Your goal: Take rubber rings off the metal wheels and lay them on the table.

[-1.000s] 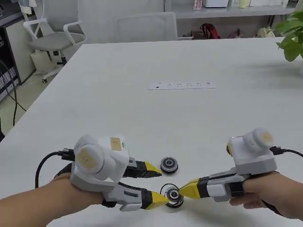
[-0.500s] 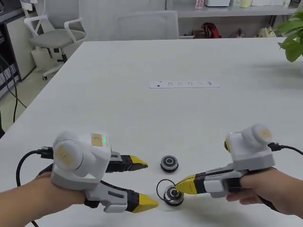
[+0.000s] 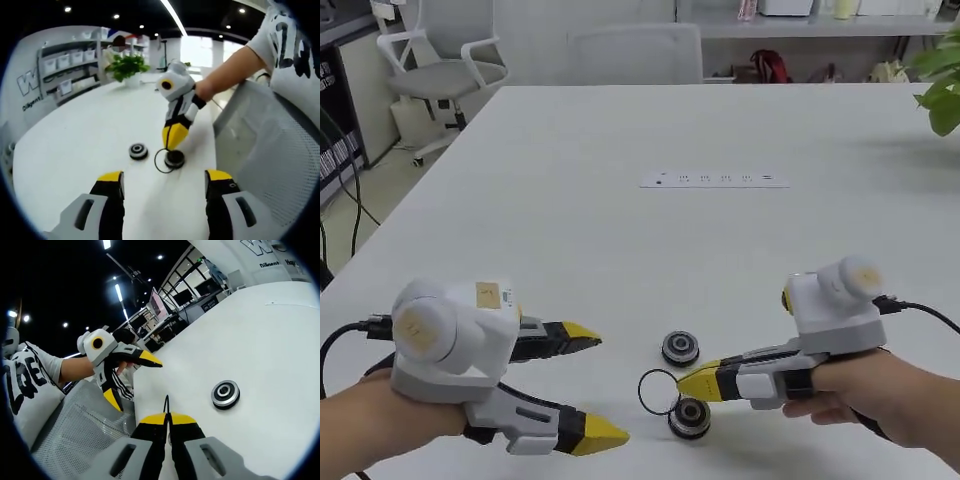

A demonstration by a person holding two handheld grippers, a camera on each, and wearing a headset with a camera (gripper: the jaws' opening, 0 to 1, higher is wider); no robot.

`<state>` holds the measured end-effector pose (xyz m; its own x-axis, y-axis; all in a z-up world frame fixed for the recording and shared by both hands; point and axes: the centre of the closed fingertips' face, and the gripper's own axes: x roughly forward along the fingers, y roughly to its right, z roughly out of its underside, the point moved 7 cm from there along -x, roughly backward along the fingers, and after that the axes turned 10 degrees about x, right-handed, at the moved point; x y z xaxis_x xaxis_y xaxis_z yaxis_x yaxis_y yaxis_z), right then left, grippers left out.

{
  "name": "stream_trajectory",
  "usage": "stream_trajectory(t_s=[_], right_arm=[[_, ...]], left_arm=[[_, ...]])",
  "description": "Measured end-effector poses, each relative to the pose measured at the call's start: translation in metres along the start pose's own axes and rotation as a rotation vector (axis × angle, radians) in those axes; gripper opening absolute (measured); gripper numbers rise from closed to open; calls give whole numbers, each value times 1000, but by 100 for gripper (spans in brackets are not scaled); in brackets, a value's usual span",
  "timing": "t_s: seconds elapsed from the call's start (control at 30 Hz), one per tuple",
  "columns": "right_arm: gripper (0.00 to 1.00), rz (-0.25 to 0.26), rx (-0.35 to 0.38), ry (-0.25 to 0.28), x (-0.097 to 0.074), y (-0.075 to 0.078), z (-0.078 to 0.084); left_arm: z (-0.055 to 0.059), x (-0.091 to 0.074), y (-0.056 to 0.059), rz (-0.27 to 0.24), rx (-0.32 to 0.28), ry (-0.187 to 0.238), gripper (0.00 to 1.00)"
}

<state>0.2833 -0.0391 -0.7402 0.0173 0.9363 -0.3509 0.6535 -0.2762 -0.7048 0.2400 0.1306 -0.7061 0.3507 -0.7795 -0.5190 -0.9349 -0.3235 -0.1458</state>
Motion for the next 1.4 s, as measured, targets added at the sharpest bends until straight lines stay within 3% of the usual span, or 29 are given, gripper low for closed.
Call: stream_trajectory(t_s=[0.43, 0.77, 0.93, 1.23, 1.4], right_arm=[[0, 35, -47, 9, 25, -2, -4], [0, 90, -124, -34, 37, -1, 4], [5, 105, -160, -55, 39, 0, 7], [26, 144, -238, -64, 36, 3, 6], [34, 140, -262, -71, 36, 0, 7]], left_arm=[[11, -18, -5, -50, -27, -6, 70], [16, -21, -3, -62, -40, -12, 70], [16, -21, -3, -62, -41, -14, 70], [16, -20, -3, -63, -45, -16, 70], [16, -18, -2, -61, -43, -19, 70]])
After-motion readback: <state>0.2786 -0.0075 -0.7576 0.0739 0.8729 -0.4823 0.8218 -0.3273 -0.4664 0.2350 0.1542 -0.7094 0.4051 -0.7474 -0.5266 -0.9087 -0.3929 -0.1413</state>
